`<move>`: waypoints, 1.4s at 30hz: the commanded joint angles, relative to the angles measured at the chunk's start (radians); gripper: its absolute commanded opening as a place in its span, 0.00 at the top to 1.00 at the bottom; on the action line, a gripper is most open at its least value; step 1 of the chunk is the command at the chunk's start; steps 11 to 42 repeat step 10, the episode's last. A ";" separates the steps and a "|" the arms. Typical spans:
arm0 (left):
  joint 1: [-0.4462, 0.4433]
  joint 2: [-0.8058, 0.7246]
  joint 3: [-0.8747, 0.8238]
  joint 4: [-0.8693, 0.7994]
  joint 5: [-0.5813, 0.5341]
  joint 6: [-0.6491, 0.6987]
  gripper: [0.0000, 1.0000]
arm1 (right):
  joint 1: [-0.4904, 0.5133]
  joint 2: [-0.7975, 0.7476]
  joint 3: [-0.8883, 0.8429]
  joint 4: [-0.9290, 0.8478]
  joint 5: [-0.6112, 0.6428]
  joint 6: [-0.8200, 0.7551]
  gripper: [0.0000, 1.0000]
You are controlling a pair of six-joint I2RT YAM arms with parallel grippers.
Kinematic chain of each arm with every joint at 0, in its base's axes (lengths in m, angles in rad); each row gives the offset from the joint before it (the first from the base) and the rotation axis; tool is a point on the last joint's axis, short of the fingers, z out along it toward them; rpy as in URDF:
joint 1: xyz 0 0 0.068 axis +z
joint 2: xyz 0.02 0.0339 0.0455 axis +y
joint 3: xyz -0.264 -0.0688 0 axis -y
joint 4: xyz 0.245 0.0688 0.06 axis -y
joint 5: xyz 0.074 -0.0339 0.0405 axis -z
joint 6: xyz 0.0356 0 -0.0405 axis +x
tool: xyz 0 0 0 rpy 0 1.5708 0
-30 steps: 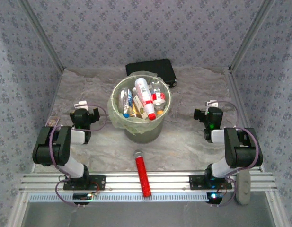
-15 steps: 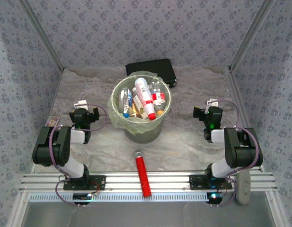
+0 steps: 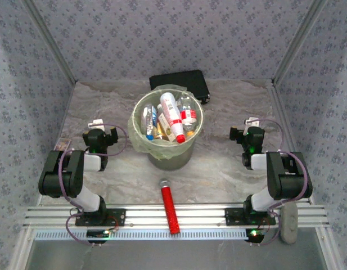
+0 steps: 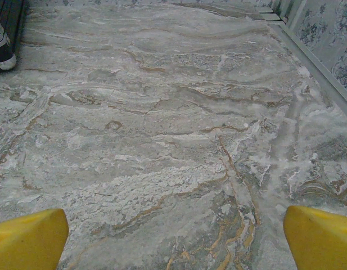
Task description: Put the plastic bottles in the bin
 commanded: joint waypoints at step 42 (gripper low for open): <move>0.003 -0.009 0.015 0.028 -0.002 0.009 0.00 | 0.001 0.007 -0.003 0.029 -0.001 -0.019 0.00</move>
